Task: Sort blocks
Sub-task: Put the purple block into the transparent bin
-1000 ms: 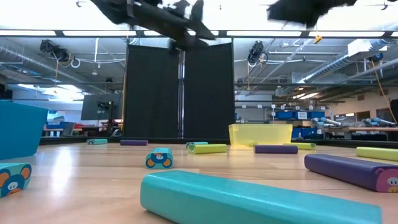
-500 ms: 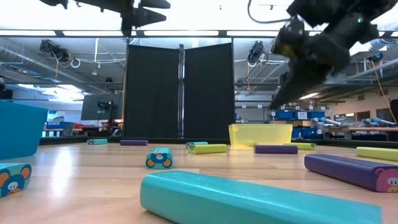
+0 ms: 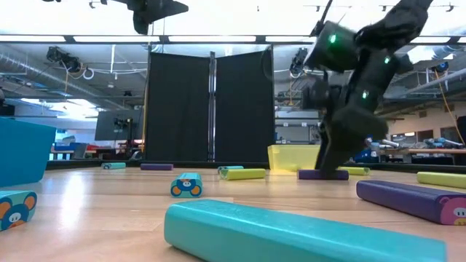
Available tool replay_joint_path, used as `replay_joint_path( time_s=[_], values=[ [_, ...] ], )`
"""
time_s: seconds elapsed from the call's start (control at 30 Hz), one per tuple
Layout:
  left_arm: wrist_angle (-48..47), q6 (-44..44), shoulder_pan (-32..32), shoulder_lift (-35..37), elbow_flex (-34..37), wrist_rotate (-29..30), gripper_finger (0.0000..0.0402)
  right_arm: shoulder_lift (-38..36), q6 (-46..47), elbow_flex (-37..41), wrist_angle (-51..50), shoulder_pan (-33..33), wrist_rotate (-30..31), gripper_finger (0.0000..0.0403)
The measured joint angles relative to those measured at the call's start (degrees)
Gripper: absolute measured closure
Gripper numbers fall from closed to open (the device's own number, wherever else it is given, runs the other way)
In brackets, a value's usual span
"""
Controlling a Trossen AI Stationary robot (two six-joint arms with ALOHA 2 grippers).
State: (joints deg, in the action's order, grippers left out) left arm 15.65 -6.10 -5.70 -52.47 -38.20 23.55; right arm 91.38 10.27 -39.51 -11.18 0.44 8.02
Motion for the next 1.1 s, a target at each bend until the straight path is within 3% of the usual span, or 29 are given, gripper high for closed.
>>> replay_joint_path(
  time_s=[0.2,0.4,0.7,0.93,1.1],
  values=[
    [-0.4,0.7,-2.3,0.0,0.0,0.8,0.0198,2.0,-0.3,-0.3,0.2,-1.3,-0.8,0.017],
    [-0.6,0.7,-3.6,0.0,0.0,0.9,0.0198,1.6,-0.8,-0.3,-0.7,-1.3,-1.0,0.0284],
    [-0.7,1.3,-6.8,0.0,0.0,0.1,0.0198,0.3,0.5,-0.1,-0.9,-0.8,-0.8,0.029],
    [-2.8,0.0,-8.2,-2.1,0.0,0.3,0.0198,-13.4,1.8,0.1,-5.0,2.3,-0.1,0.029],
    [-4.2,-1.6,-8.2,-5.0,0.0,0.4,0.0198,-27.8,4.8,0.1,-8.6,9.0,-5.5,0.029]
  ],
)
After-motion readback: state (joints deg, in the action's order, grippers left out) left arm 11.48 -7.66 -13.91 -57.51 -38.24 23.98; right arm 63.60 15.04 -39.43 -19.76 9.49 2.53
